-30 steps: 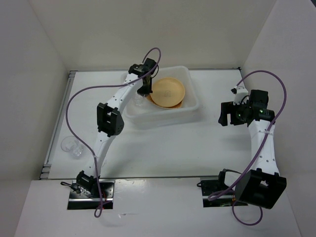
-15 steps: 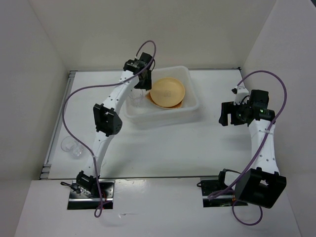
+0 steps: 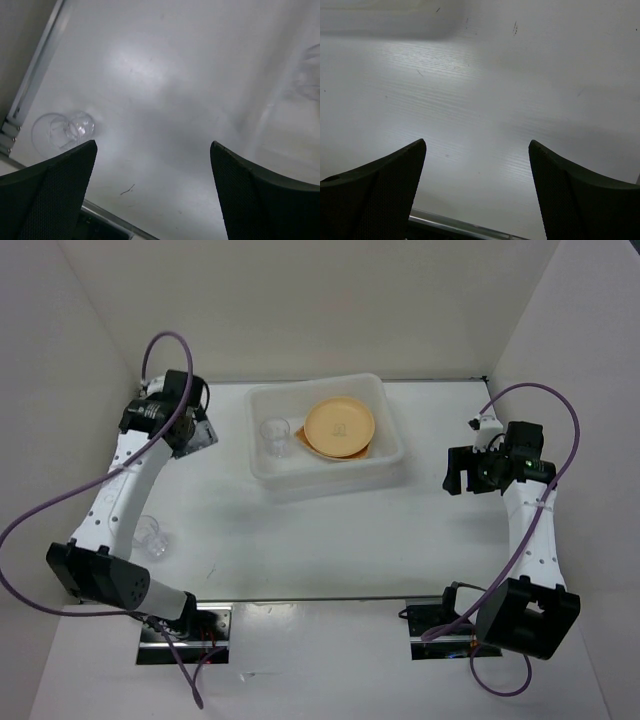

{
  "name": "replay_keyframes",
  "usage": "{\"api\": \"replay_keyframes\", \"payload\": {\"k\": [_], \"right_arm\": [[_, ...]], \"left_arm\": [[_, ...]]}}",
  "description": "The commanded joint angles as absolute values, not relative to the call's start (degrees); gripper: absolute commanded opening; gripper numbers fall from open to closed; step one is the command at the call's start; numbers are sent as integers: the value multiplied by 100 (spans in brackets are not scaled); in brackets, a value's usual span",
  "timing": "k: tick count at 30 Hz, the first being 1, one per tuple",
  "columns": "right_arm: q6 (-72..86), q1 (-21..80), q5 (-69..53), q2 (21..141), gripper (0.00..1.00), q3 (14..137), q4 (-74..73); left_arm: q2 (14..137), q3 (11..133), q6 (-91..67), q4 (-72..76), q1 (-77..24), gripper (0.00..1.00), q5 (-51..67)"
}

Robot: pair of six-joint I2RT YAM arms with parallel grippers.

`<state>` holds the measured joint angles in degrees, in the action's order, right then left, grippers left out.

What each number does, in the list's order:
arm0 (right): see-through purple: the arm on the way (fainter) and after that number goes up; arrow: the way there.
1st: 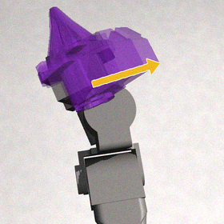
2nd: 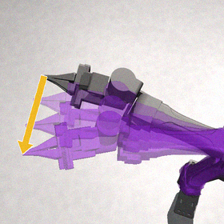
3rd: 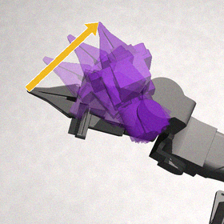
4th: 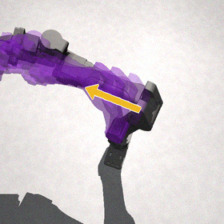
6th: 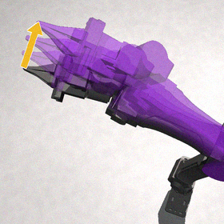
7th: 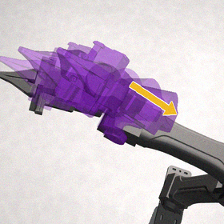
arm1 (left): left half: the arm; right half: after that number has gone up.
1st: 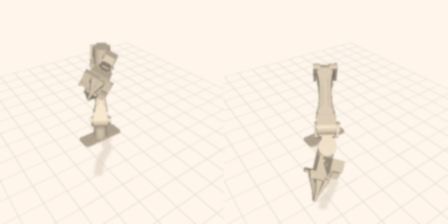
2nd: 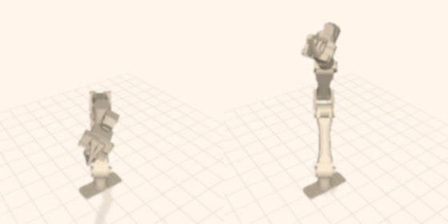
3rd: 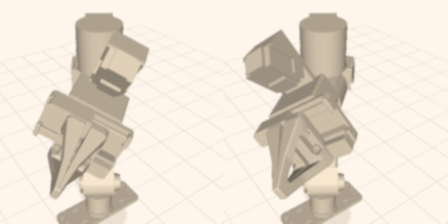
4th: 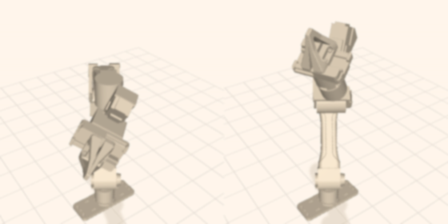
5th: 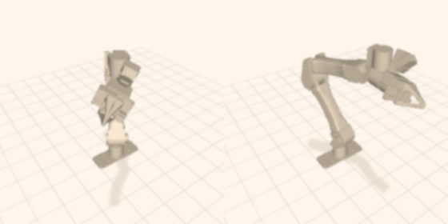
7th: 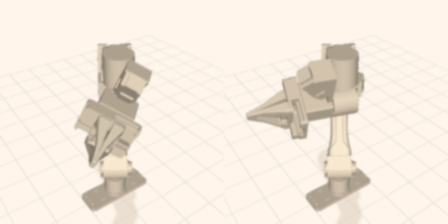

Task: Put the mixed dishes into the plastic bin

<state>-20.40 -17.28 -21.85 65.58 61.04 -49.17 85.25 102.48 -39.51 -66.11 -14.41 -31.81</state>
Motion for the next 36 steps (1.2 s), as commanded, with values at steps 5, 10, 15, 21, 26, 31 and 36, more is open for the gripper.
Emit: {"api": "replay_keyframes", "payload": {"k": [5, 10, 15, 21, 26, 31, 36], "right_arm": [[-2030, -1767, -2285, 6688, 88, 6056, -4667], [-2030, -1767, -2285, 6688, 88, 6056, -4667], [-2030, -1767, -2285, 6688, 88, 6056, -4667], [-2030, -1767, -2285, 6688, 88, 6056, -4667], [-2030, -1767, -2285, 6688, 88, 6056, -4667], [-2030, -1767, -2232, 6636, 88, 6056, -4667], [-2030, -1767, -2232, 6636, 88, 6056, -4614]], "left_arm": [[7664, 7507, -4070, -6012, 112, 100, -2312], [7778, 6972, -3701, -5793, 1018, 100, -1920], [7839, 6469, -3647, -5291, 1538, 100, -1284], [8121, 6417, -3595, -5186, 1740, 100, -1011], [8366, 6363, -3542, -5071, 1793, 100, -940], [8561, 6363, -3542, -5019, 1793, 100, -993], [8613, 6363, -3604, -5019, 1793, 100, -1116]]}}
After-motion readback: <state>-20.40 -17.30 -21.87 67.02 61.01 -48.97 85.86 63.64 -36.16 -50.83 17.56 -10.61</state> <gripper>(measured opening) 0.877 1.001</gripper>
